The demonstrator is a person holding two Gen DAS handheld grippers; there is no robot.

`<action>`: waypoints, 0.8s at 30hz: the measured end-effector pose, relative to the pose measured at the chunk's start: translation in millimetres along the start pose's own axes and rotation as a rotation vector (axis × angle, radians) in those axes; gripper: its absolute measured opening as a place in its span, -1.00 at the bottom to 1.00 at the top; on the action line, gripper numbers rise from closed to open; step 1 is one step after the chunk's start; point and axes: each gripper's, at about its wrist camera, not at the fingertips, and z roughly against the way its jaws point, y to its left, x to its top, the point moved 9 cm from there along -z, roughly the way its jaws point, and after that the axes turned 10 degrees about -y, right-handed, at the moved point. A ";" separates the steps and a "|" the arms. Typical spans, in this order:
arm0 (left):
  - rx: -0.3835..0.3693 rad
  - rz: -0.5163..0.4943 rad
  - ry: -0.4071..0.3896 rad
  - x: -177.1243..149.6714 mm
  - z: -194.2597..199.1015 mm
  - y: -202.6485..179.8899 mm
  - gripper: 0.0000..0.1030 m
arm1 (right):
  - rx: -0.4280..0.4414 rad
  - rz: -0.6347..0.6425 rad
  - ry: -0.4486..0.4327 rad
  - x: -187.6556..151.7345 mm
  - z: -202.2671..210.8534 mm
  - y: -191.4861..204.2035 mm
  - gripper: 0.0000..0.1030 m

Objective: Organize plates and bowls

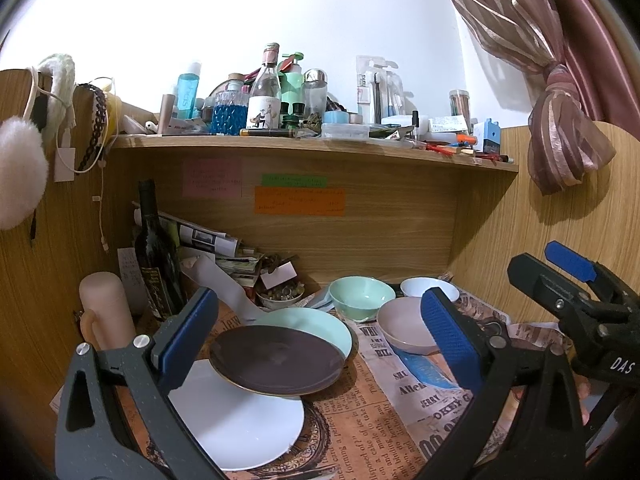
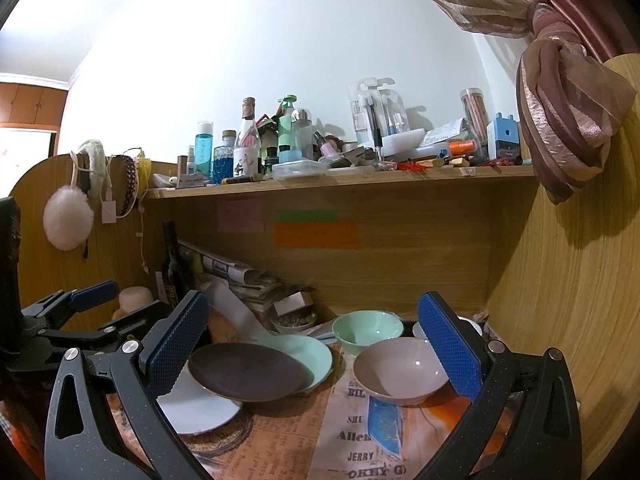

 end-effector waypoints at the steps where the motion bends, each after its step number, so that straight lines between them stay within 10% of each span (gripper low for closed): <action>1: 0.000 0.002 0.001 -0.6 -0.3 0.7 1.00 | -0.001 0.000 0.000 0.0 0.1 0.0 1.00; 24: 0.073 0.097 0.263 -60.2 -63.4 66.9 1.00 | 0.057 0.016 0.170 -58.3 -56.5 -2.5 1.00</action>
